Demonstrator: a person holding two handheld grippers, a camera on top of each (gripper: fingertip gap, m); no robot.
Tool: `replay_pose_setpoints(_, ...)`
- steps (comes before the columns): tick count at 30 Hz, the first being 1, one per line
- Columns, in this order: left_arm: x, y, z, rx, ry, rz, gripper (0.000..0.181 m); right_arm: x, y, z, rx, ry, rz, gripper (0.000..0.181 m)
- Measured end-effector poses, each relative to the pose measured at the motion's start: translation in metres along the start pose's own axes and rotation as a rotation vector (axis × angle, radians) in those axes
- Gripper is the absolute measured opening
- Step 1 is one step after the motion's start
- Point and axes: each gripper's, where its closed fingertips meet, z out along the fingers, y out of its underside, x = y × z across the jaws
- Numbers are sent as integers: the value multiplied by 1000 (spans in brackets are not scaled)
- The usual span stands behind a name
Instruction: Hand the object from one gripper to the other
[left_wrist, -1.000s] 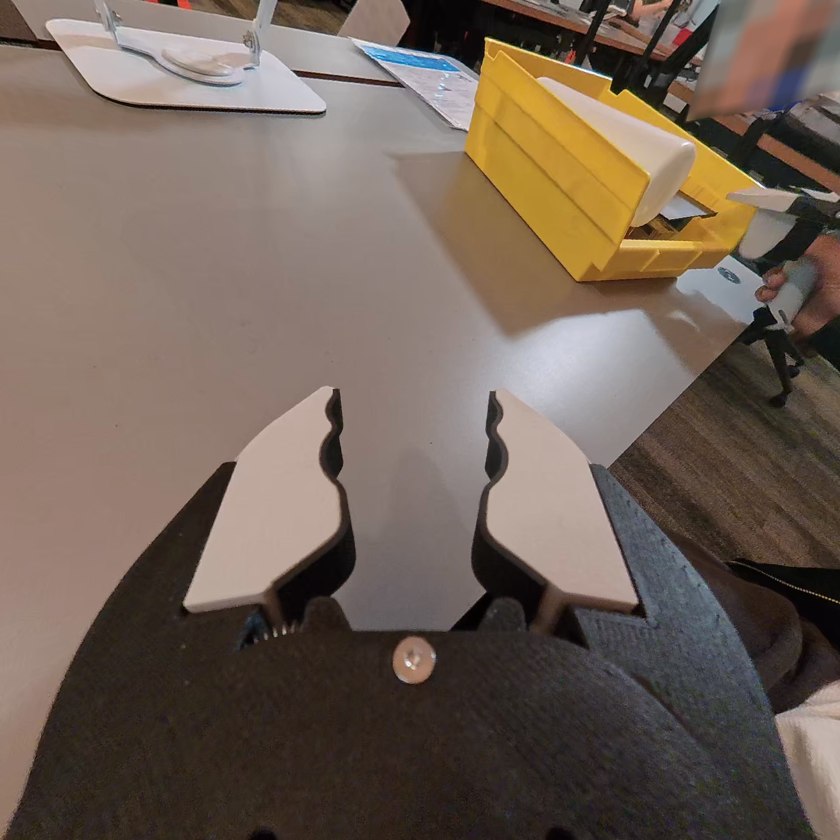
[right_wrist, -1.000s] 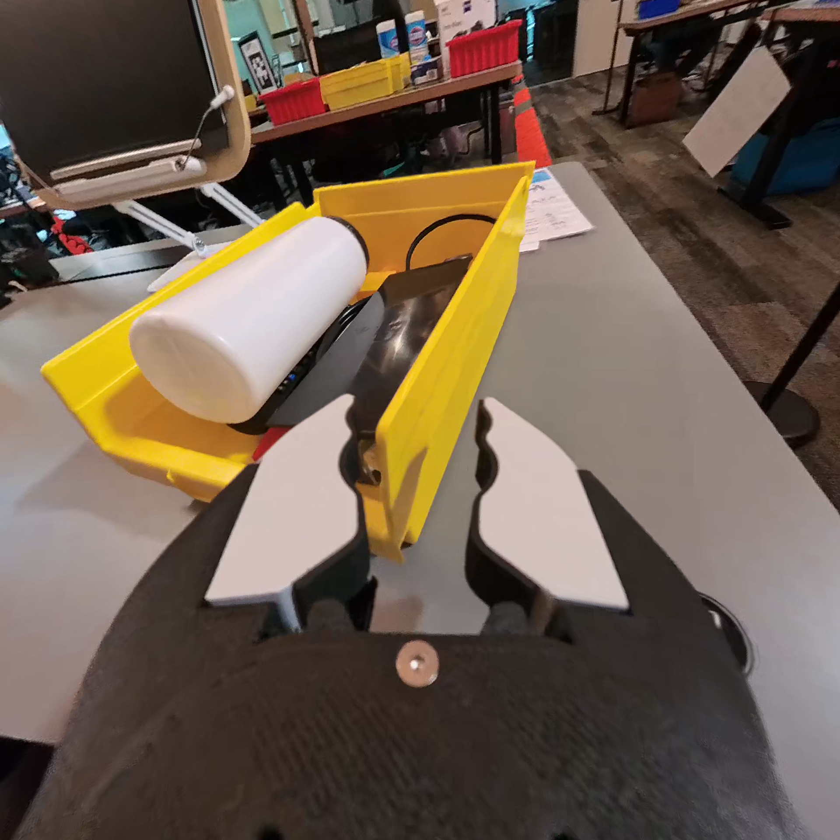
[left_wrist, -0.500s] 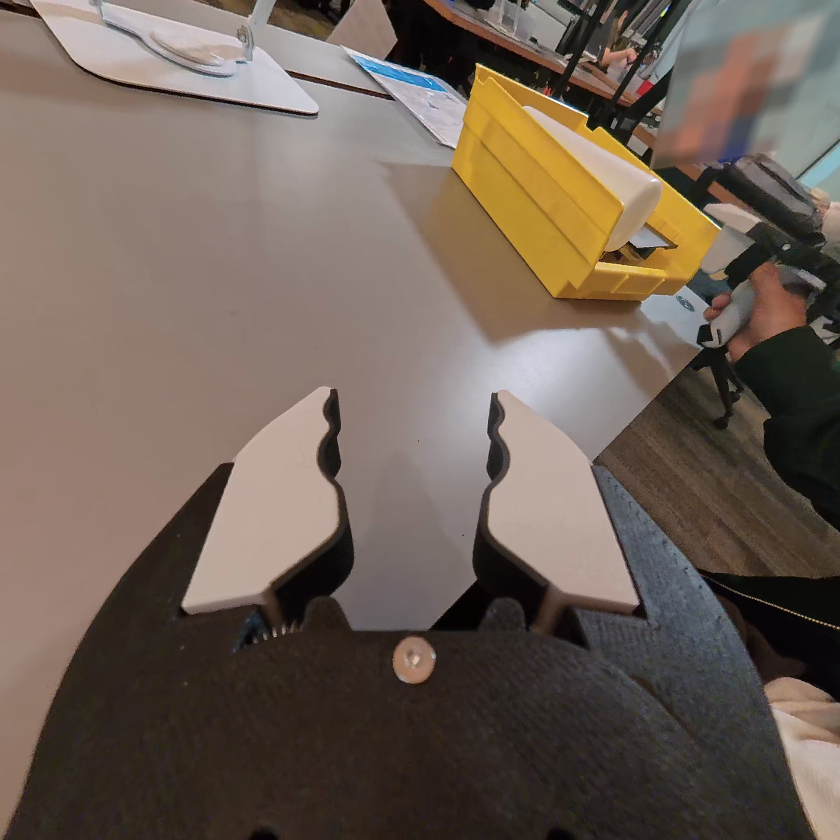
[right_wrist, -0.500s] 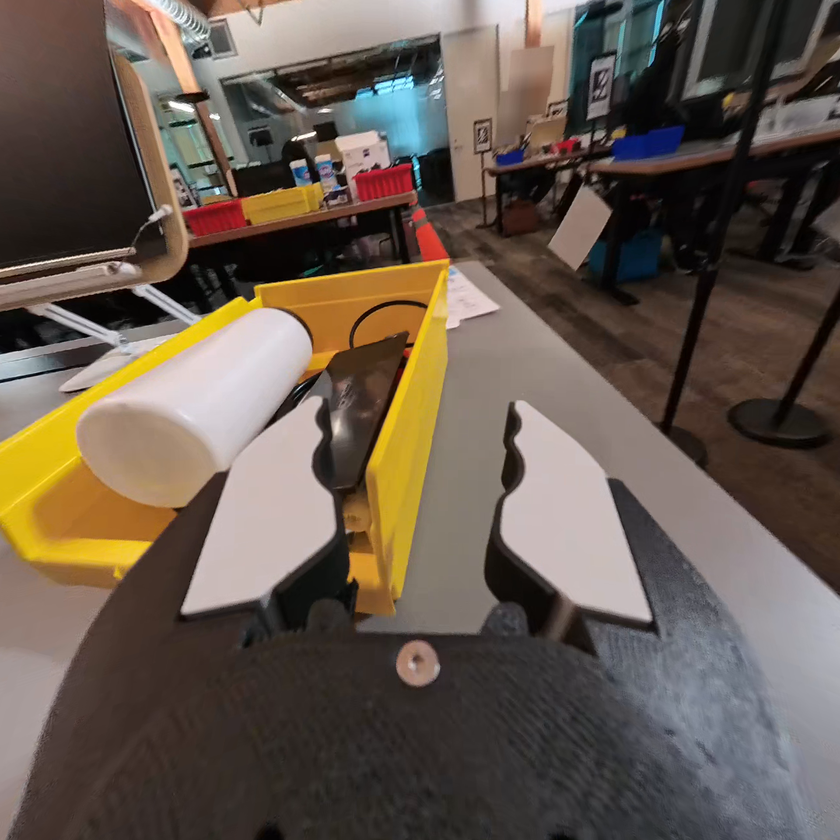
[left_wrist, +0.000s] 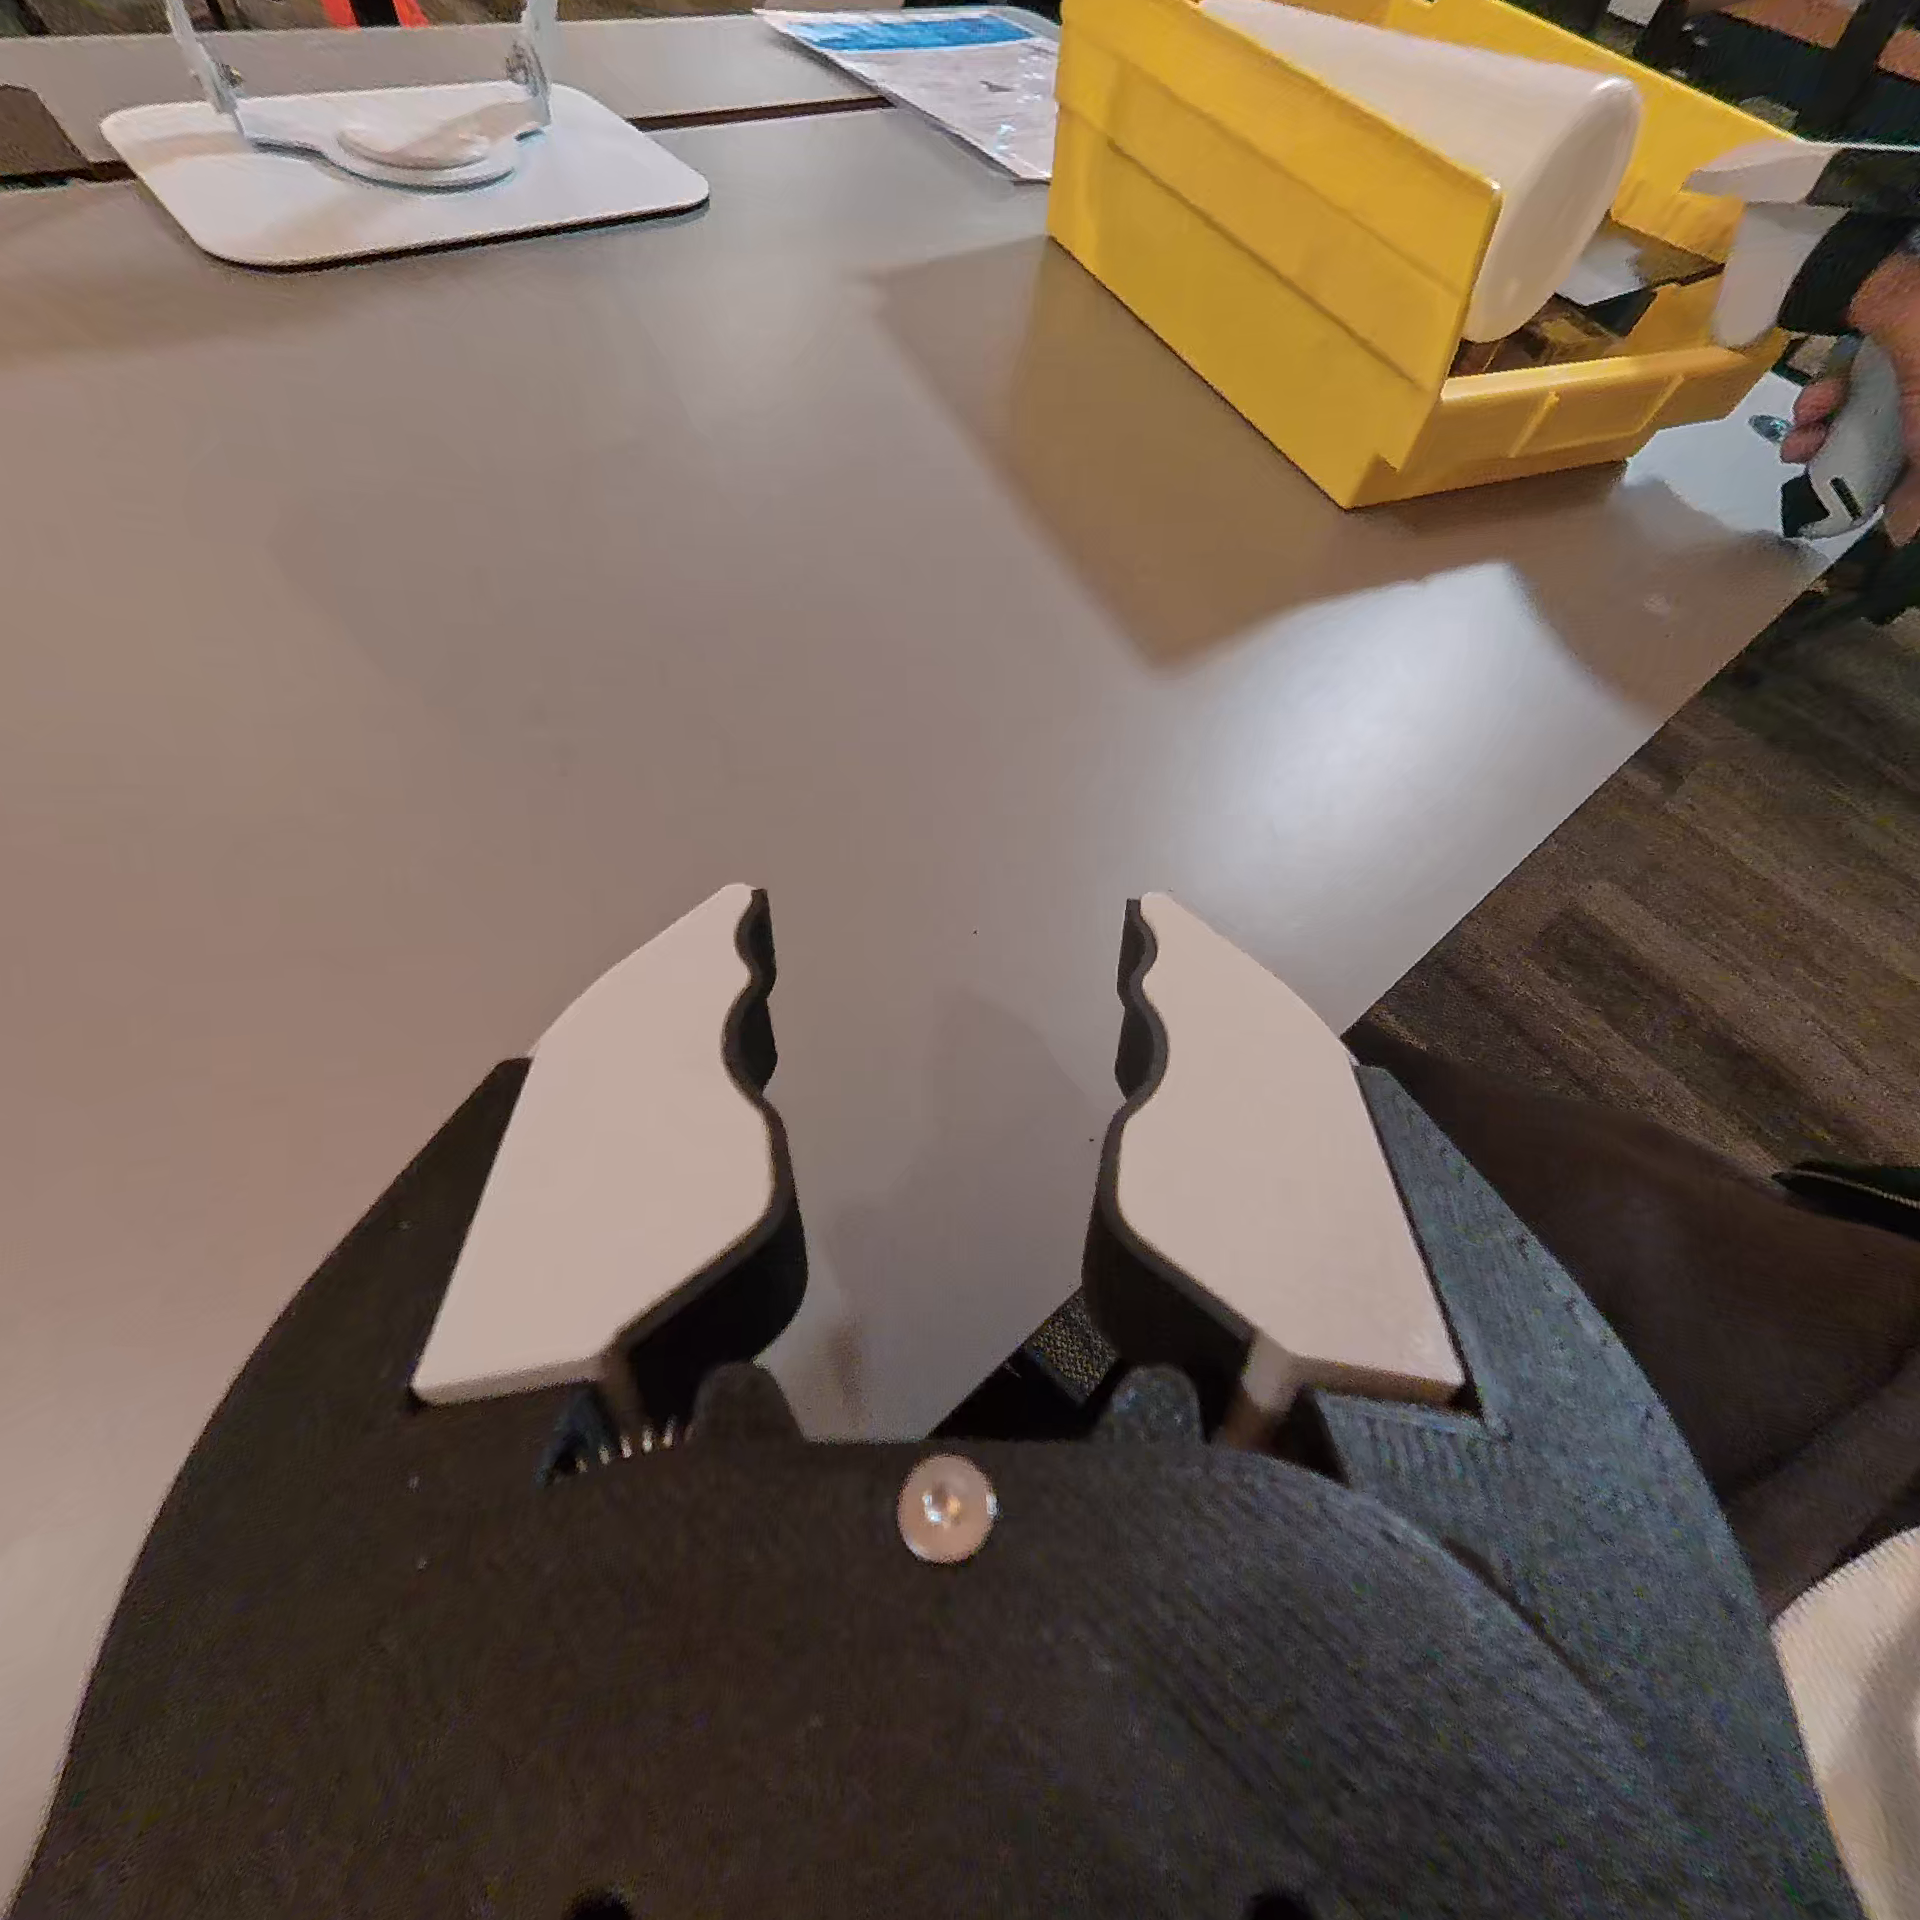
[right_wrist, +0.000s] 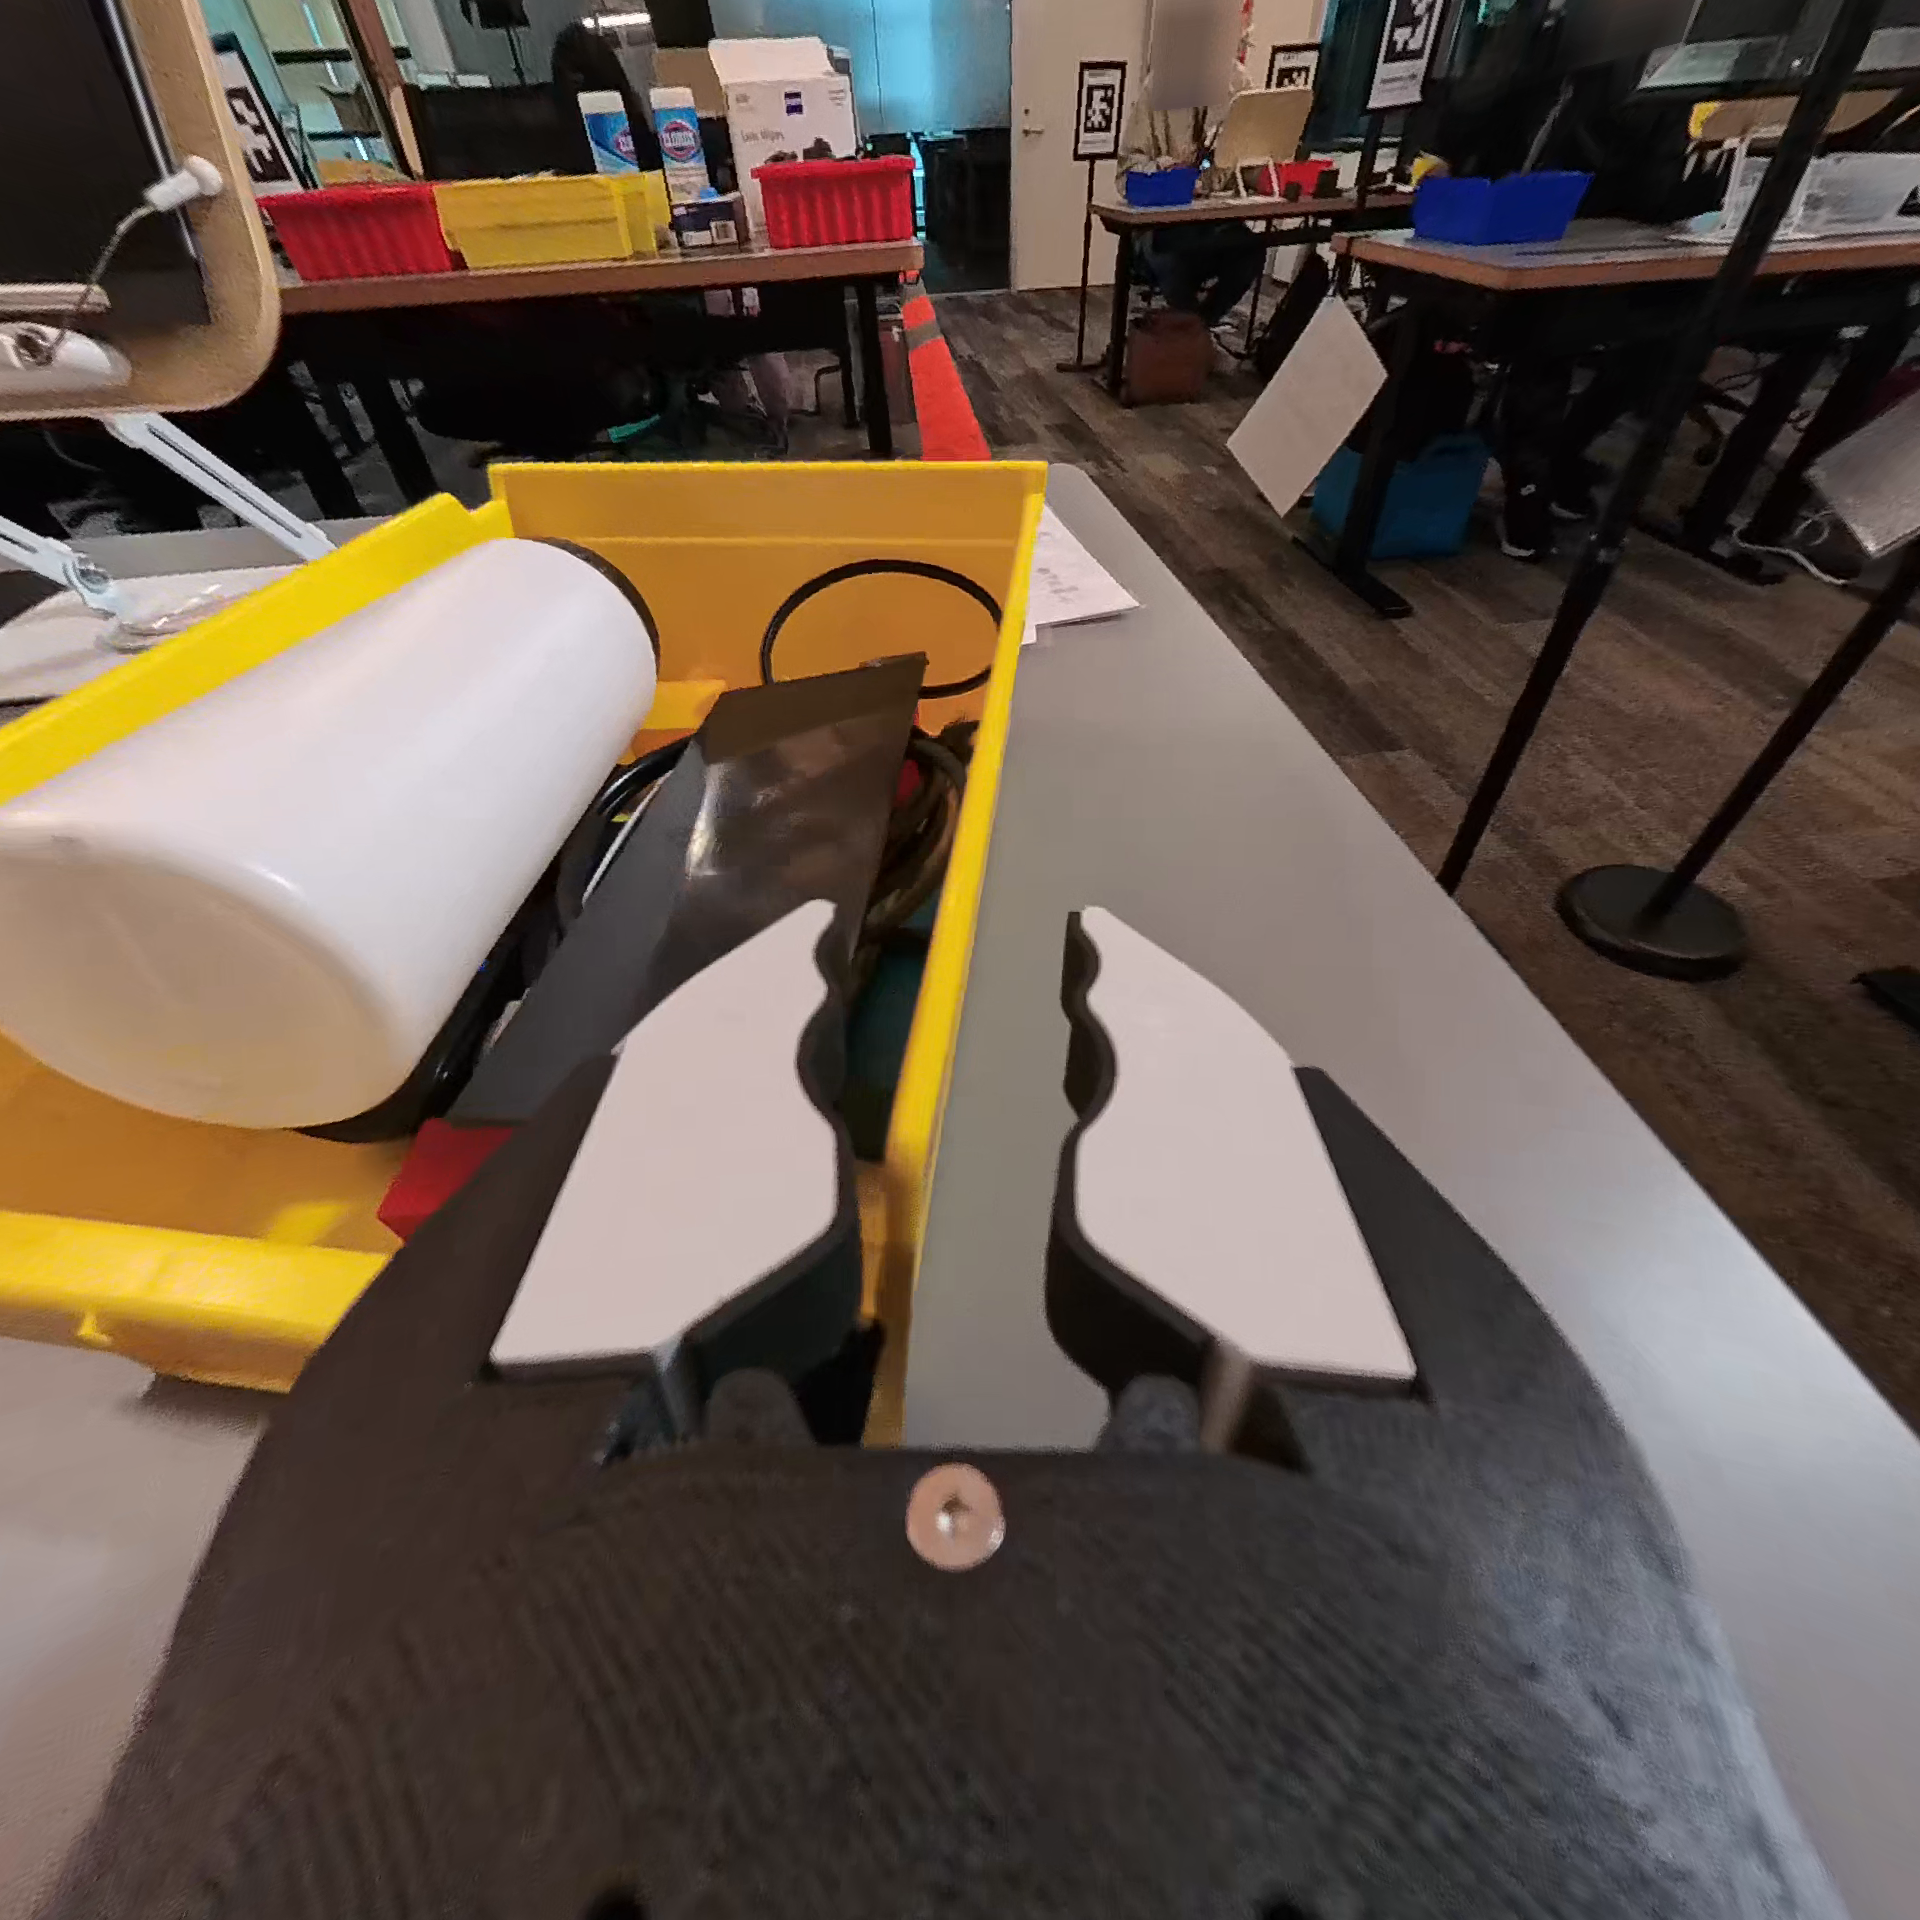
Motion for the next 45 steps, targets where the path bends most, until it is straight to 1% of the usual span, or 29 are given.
replay_pose_setpoints(6, -6, 3, -9, 11, -15, -25, 67, 5, 3, 6, -17, 41, 39, 34)
replay_pose_setpoints(10, -9, 4, -15, 17, -23, -33, 67, 6, 9, 13, -68, 103, -17, 17)
replay_pose_setpoints(12, -9, 6, -17, 18, -23, -40, 67, 4, 14, 17, -108, 127, -64, 13)
replay_pose_setpoints(13, -9, 6, -18, 19, -22, -46, 67, 5, 14, 18, -108, 140, -71, 14)
replay_pose_setpoints(16, -10, 5, -20, 31, -15, -68, 67, 4, 17, 20, -129, 99, -40, 12)
replay_pose_setpoints(20, -10, 6, -20, 31, -10, -76, 67, 5, 21, 22, -163, 111, -43, 13)
replay_pose_setpoints(25, -5, 7, -17, 21, 2, -64, 67, 1, 24, 23, -183, 78, -38, 4)
replay_pose_setpoints(32, -6, 6, -18, 32, 15, -88, 66, 1, 25, 23, -190, 53, -4, 5)
replay_pose_setpoints(37, -3, 8, -16, 12, 2, -44, 67, 1, 26, 24, -193, 48, 7, 5)
replay_pose_setpoints(42, -1, 8, -15, 6, 1, -23, 67, 2, 26, 24, -194, 46, 27, 10)
replay_pose_setpoints(45, -1, 8, -15, 14, 10, -40, 67, 1, 26, 24, -195, 37, 20, 6)
